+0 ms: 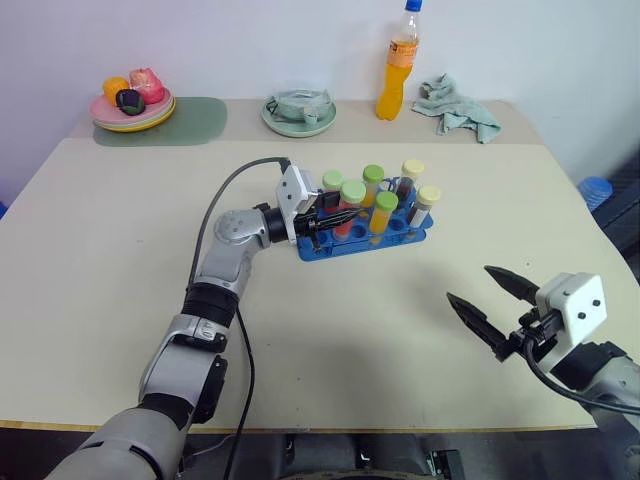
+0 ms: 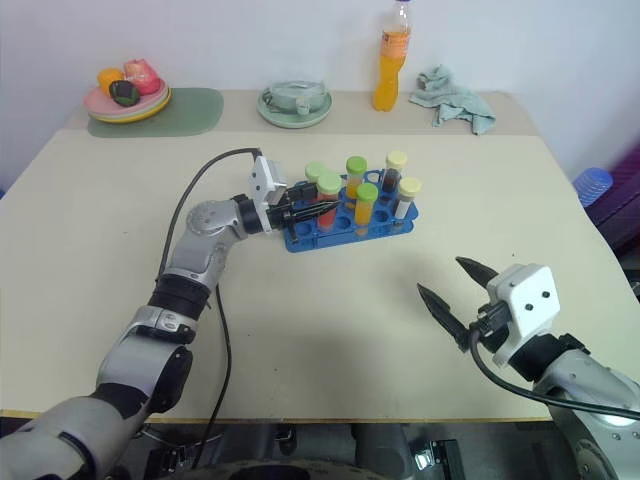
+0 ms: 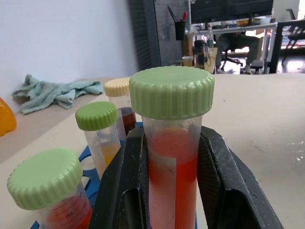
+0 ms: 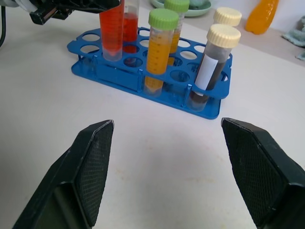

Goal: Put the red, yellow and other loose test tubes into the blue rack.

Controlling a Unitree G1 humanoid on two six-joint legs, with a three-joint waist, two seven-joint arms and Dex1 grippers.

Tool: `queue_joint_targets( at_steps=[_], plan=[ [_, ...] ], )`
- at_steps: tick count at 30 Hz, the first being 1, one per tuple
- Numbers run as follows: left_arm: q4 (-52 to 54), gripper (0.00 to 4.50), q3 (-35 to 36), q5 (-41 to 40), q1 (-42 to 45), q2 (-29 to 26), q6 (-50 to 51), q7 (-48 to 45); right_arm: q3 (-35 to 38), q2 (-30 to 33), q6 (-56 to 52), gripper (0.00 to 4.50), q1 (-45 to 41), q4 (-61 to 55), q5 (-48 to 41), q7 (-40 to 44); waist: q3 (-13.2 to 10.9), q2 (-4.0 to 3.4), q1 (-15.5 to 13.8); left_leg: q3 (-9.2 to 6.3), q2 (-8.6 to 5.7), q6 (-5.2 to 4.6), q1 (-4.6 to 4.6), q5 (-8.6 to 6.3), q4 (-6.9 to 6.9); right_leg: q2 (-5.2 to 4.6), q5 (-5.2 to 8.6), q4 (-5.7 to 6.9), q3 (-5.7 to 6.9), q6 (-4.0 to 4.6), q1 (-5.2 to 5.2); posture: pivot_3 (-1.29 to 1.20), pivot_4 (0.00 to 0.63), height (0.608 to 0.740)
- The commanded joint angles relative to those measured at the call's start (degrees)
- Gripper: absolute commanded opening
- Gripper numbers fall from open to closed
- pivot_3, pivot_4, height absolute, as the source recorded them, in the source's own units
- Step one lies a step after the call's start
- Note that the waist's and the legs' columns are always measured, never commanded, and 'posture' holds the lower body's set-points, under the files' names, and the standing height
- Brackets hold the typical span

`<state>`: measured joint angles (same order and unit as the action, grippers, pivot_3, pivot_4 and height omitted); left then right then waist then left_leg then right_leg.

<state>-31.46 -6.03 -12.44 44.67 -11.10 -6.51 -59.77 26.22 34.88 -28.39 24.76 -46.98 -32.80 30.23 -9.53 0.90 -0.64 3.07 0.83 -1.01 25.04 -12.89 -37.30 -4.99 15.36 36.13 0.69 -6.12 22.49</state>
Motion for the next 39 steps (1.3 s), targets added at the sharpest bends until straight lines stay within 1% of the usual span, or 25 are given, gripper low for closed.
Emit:
queue_joint_targets(
  at_steps=[1, 12, 26, 39],
  plan=[
    [-1.6, 0.76, -1.5, 1.8, -2.0, -1.3, 1.9, -0.6, 1.0, 0.1, 1.1, 3.7, 0.0, -2.1, -0.3, 0.3, 0.0, 0.0, 0.0, 0.0, 0.0, 0.0, 0.0, 0.0, 0.0, 0.0, 0.0, 0.0, 0.0, 0.01, 0.0, 0.0, 0.15, 0.74],
    [0.0, 0.76, -1.6, 1.6, -2.5, -0.9, 2.7, -0.6, 0.4, 0.0, 2.3, 3.7, -0.4, -1.3, 1.1, 0.7, 0.0, -0.01, -0.1, 0.0, 0.0, 0.0, 0.0, 0.0, 0.0, 0.0, 0.01, 0.0, 0.0, 0.01, 0.0, 0.0, 0.15, 0.74],
    [-1.6, 0.76, -0.9, 1.7, -2.0, -1.8, 2.5, -0.1, 0.4, -0.4, 2.9, 3.7, -0.1, -0.9, 1.8, 1.1, 0.1, -0.04, 0.0, 0.0, 0.0, 0.0, -0.01, 0.0, 0.0, 0.0, 0.01, 0.0, 0.0, 0.02, -0.01, 0.0, 0.15, 0.74],
    [-3.0, 0.76, 0.0, 1.3, -1.3, -2.0, 4.5, 1.8, 0.6, -0.5, 3.0, 3.7, 0.1, -1.1, 2.0, 1.4, 0.1, -0.05, 0.0, 0.0, 0.01, 0.0, -0.08, 0.0, 0.02, -0.01, 0.02, 0.0, 0.0, 0.03, -0.06, 0.0, 0.15, 0.74]
  ],
)
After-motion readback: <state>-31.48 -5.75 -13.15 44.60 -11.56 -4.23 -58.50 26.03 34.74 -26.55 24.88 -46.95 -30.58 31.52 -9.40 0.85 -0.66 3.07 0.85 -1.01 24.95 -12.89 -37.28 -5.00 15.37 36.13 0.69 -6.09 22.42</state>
